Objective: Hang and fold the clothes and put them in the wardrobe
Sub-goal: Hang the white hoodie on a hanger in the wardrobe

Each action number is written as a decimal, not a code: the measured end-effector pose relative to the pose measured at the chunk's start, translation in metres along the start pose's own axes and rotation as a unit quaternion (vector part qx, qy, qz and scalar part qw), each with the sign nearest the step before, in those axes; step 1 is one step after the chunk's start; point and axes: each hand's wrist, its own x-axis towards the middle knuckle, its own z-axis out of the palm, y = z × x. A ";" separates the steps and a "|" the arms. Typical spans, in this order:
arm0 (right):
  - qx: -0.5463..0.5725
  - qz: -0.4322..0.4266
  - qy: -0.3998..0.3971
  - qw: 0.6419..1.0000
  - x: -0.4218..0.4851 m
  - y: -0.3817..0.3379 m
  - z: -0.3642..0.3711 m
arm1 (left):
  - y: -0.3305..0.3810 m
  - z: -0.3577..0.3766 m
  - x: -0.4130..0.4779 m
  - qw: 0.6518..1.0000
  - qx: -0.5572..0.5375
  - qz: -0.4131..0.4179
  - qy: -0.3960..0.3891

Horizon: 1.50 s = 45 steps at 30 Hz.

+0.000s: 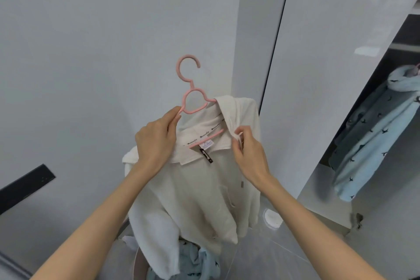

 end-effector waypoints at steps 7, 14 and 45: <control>0.058 0.118 0.105 0.986 0.034 0.024 -0.027 | -0.001 -0.015 -0.003 0.997 -0.010 0.056 0.051; 0.072 0.128 0.032 0.989 0.050 0.036 -0.035 | -0.019 -0.019 -0.005 0.998 -0.008 0.008 0.065; -0.090 -0.049 0.056 0.993 0.033 -0.010 -0.021 | -0.023 -0.006 -0.004 0.995 0.019 0.095 0.009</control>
